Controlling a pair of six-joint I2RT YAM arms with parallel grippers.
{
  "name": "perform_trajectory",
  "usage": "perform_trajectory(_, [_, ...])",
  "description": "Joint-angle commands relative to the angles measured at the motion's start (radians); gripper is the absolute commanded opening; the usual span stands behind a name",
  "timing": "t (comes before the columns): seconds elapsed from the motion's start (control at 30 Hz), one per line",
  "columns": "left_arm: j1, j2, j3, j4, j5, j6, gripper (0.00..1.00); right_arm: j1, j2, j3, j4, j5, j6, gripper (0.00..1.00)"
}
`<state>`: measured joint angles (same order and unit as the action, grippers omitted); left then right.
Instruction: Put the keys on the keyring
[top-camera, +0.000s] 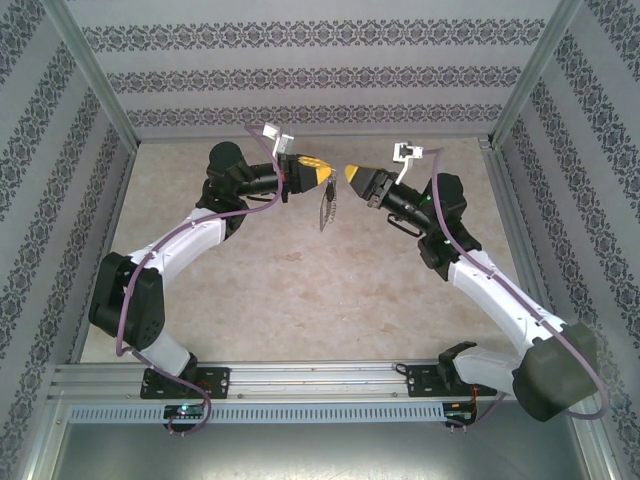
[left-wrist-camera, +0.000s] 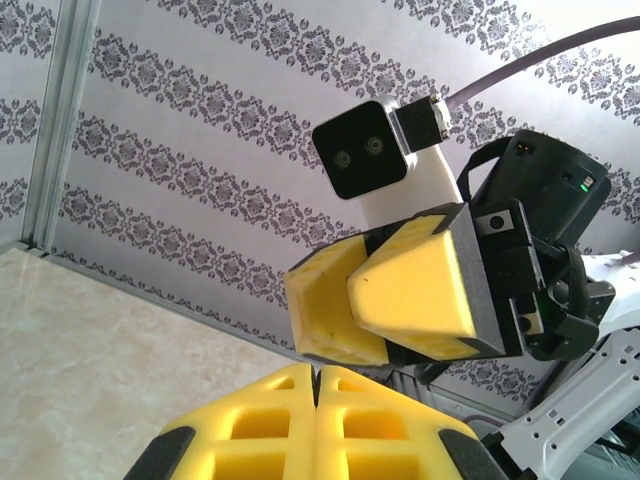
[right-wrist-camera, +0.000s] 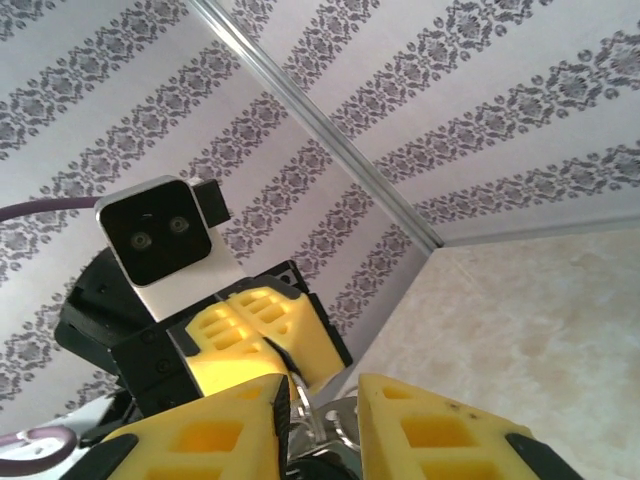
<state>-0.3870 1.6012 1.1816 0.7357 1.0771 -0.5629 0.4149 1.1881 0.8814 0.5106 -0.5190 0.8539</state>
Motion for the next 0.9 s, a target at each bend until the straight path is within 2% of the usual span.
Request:
perform_trajectory(0.0, [-0.013, -0.017, -0.007, 0.091, -0.009, -0.020, 0.00, 0.028, 0.027, 0.005, 0.093, 0.016, 0.074, 0.25])
perform_trajectory(0.3, [-0.013, -0.022, -0.002, 0.094, -0.009, -0.026, 0.00, 0.055, 0.071, -0.002, 0.127, 0.014, 0.080, 0.23])
perform_trajectory(0.37, [-0.013, -0.023, -0.003, 0.094, -0.009, -0.026, 0.00, 0.055, 0.071, -0.004, 0.128, 0.015, 0.079, 0.19])
perform_trajectory(0.53, [-0.015, -0.027, -0.004, 0.091, -0.009, -0.026, 0.00, 0.053, 0.074, 0.000, 0.128, 0.005, 0.074, 0.01])
perform_trajectory(0.67, [-0.015, -0.027, -0.005, 0.071, -0.018, -0.016, 0.00, 0.034, 0.071, 0.017, 0.082, -0.010, 0.043, 0.00])
perform_trajectory(0.7, [-0.015, -0.031, -0.003, 0.043, -0.029, 0.006, 0.04, 0.021, 0.069, 0.025, 0.063, -0.019, 0.024, 0.00])
perform_trajectory(0.8, [-0.013, -0.048, 0.003, -0.085, -0.061, 0.099, 0.38, -0.010, 0.062, 0.080, -0.083, -0.050, -0.095, 0.00])
perform_trajectory(0.87, [-0.010, -0.060, 0.011, -0.173, -0.083, 0.169, 0.50, -0.022, 0.062, 0.143, -0.231, -0.075, -0.221, 0.00])
